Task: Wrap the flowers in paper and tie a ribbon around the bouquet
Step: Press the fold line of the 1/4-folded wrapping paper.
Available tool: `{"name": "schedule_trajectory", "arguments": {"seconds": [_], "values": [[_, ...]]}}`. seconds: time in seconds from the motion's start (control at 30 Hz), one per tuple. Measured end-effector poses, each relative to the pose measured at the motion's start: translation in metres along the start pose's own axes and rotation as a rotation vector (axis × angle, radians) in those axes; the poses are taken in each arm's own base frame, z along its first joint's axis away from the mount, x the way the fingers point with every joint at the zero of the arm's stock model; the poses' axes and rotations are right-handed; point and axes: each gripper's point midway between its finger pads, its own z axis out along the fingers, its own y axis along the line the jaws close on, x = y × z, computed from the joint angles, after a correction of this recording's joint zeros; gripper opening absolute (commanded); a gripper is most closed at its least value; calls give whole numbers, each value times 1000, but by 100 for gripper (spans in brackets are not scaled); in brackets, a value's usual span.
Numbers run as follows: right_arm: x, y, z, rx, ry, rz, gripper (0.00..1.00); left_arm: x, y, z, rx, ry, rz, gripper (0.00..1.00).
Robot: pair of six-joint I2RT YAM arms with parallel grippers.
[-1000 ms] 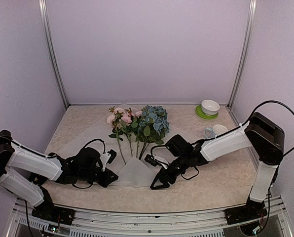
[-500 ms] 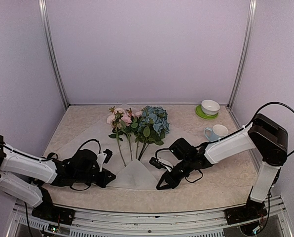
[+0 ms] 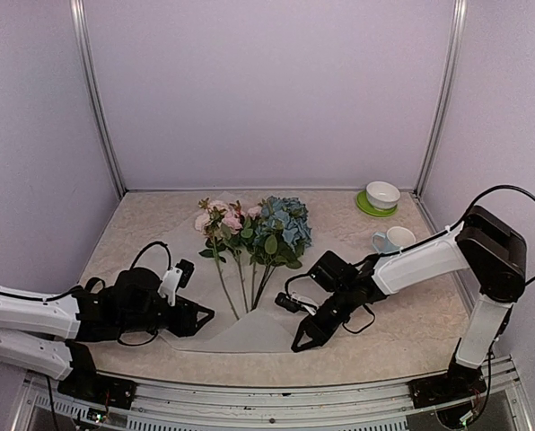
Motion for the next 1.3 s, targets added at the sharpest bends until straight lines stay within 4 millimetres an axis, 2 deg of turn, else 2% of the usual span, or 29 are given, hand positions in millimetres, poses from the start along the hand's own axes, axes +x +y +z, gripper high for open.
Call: {"name": "schedule_trajectory", "arguments": {"seconds": [0.07, 0.1, 0.17, 0.2, 0.27, 0.33, 0.43, 0.53, 0.7, 0.77, 0.83, 0.93, 1.07, 1.23, 1.3], "values": [[6, 4, -3, -12, 20, 19, 0, -1, -5, -2, 20, -4, 4, 60], [7, 7, -5, -15, 26, 25, 0, 0, -11, -3, 43, 2, 12, 66], [9, 12, -11, -20, 36, 34, 0, 6, -30, -7, 110, 18, 50, 84], [10, 14, -14, -20, 42, 39, 0, 10, -41, -10, 151, 24, 79, 87], [4, 19, -18, -22, 48, 43, 0, 13, -62, -18, 228, 23, 112, 89], [-6, 21, -22, -22, 42, 38, 0, 12, -72, -23, 272, 14, 128, 91], [-23, 19, -21, -15, 31, 26, 0, 13, -72, -23, 273, 15, 132, 92], [-22, 8, -19, 1, 41, 45, 0, 19, -63, -16, 225, 36, 134, 92], [-17, -10, -15, 35, 61, 85, 0, 42, -22, 10, 36, 142, 130, 87], [-18, -13, -15, 52, 57, 84, 0, 50, -10, 19, -23, 189, 130, 76], [-20, -18, -16, 72, 48, 83, 0, 56, -4, 26, -53, 224, 132, 63], [-23, -23, -14, 95, 39, 78, 0, 60, -2, 32, -69, 254, 126, 48], [-26, -30, -13, 125, 31, 74, 0, 62, -4, 32, -56, 265, 104, 45], [-34, -39, -18, 197, 19, 76, 35, 63, -6, 32, -54, 270, 73, 45], [-41, -47, -26, 278, 9, 78, 39, 65, -7, 33, -60, 269, 65, 45]]}}
